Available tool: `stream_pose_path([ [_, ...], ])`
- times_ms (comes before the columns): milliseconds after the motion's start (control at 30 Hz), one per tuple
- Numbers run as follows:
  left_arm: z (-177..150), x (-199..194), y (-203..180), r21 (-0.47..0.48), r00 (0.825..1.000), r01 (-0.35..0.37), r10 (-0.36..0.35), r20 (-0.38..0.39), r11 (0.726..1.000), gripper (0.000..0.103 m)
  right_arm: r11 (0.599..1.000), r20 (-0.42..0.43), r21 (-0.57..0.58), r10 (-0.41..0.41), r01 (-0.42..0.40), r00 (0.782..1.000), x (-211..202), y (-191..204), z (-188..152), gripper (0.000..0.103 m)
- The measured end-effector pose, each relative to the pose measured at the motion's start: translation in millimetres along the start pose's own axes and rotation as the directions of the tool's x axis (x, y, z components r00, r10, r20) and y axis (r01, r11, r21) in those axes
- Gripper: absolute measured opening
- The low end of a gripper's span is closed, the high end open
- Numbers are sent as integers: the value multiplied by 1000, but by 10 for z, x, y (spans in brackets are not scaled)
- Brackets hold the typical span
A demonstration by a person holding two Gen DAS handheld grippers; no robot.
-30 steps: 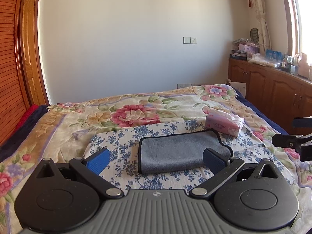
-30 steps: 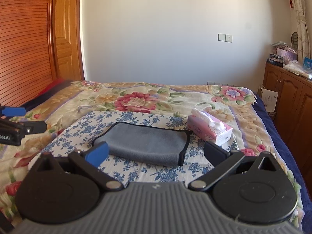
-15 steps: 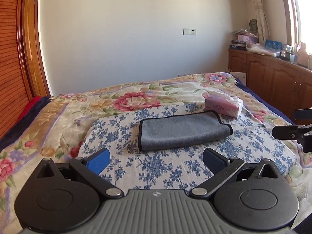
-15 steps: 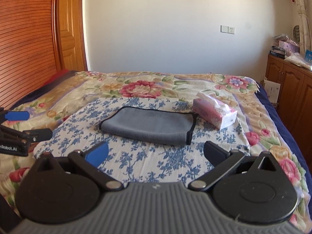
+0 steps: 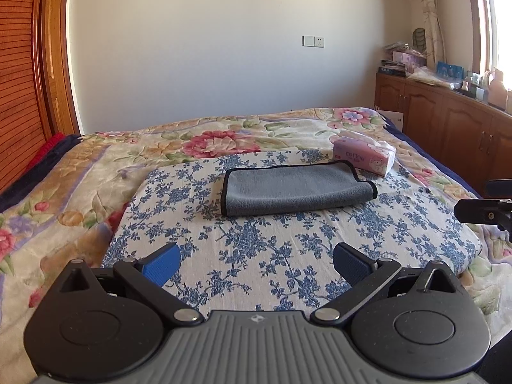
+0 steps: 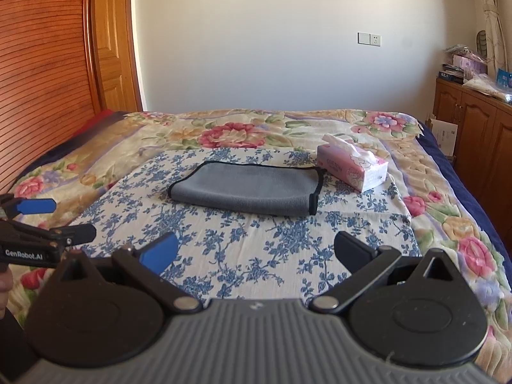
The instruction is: Fold towel
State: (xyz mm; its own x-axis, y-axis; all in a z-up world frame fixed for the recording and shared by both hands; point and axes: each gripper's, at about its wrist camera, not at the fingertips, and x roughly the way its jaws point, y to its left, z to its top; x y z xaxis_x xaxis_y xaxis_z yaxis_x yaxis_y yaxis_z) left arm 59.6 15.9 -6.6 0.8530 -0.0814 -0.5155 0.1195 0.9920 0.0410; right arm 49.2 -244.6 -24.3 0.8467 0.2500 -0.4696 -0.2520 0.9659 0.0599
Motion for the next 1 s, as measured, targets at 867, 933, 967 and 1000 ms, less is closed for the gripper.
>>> stream_pose_path([
  [867,-222,31,20,-12,998,-16,17,52,1000,103,998,59,23,-68,67,996,-2,-48,-145,103],
  [933,-218,21,22,-12,998,-16,17,64,1000,103,997,71,23,-71,70,995,-13,-44,-148,103],
  [967,-217,16,24,-12,997,-17,18,70,1000,103,997,79,24,-73,71,994,-26,-45,-148,103],
  [1000,-216,11,25,-13,997,-17,18,74,1000,103,997,85,24,-74,72,994,-33,-44,-148,103],
])
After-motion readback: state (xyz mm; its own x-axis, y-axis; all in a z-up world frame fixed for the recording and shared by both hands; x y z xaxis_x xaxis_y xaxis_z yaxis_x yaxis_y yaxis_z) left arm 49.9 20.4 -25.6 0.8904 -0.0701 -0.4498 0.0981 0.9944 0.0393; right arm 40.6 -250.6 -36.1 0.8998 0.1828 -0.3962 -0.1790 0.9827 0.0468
